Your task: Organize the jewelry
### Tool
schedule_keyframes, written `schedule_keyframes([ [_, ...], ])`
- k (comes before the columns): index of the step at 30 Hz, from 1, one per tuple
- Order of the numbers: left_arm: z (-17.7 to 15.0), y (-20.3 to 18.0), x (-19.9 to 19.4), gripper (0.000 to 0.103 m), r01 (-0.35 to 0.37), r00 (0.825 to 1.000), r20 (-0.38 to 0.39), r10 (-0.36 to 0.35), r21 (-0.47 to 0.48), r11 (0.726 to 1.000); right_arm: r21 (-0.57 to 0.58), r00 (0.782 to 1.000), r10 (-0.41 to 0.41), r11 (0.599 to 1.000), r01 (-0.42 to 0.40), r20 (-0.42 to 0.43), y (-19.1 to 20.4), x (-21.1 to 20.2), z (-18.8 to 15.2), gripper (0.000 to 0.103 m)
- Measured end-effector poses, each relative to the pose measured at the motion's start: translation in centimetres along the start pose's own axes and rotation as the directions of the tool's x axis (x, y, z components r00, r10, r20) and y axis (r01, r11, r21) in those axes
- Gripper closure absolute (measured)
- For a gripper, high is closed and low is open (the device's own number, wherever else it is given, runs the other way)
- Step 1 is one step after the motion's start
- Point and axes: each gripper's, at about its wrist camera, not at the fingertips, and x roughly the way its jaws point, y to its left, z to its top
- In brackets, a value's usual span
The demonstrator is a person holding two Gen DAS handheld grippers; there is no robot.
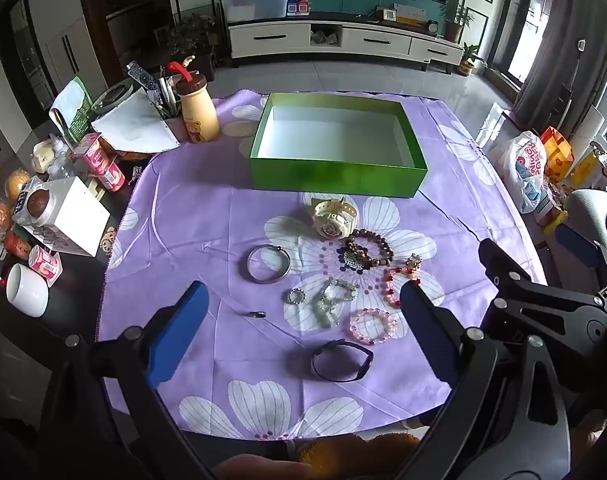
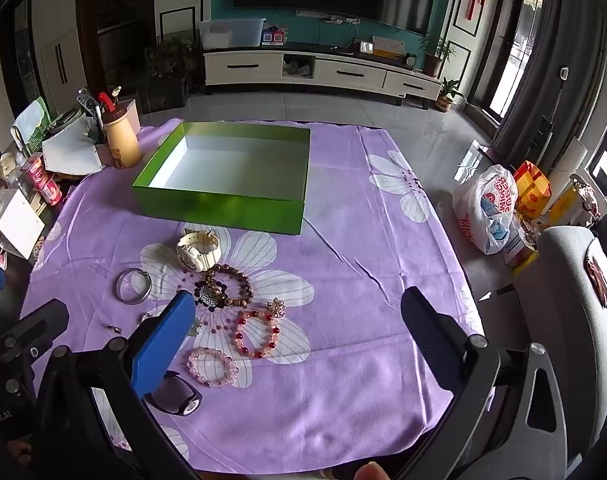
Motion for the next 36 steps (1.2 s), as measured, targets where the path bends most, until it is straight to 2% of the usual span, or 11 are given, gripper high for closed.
schedule_keyframes([
  [15, -1.2, -0.8, 0.6, 0.006, 0.000, 1.000, -0.014, 0.000, -0.002, 1.000, 0.001, 1.000, 0.000, 1.000, 0.000, -0.003, 0.0, 0.2, -0.1, 0.001],
  [22, -0.8, 0.3, 1.0, 0.006, 0.006, 0.999, -0.033, -0.007, -0.018, 1.000, 0.002, 1.000, 0.001, 1.000, -0.001, -0.004, 0.0, 0.1, -0.1, 0.001],
  [36, -0.7, 0.6, 1.4, 0.006, 0.053, 0.995, -0.078, -0.058, -0.058, 0.997, 0.003, 1.000, 0.000, 1.000, 0.000, -0.003, 0.0, 0.3, -0.2, 0.001],
])
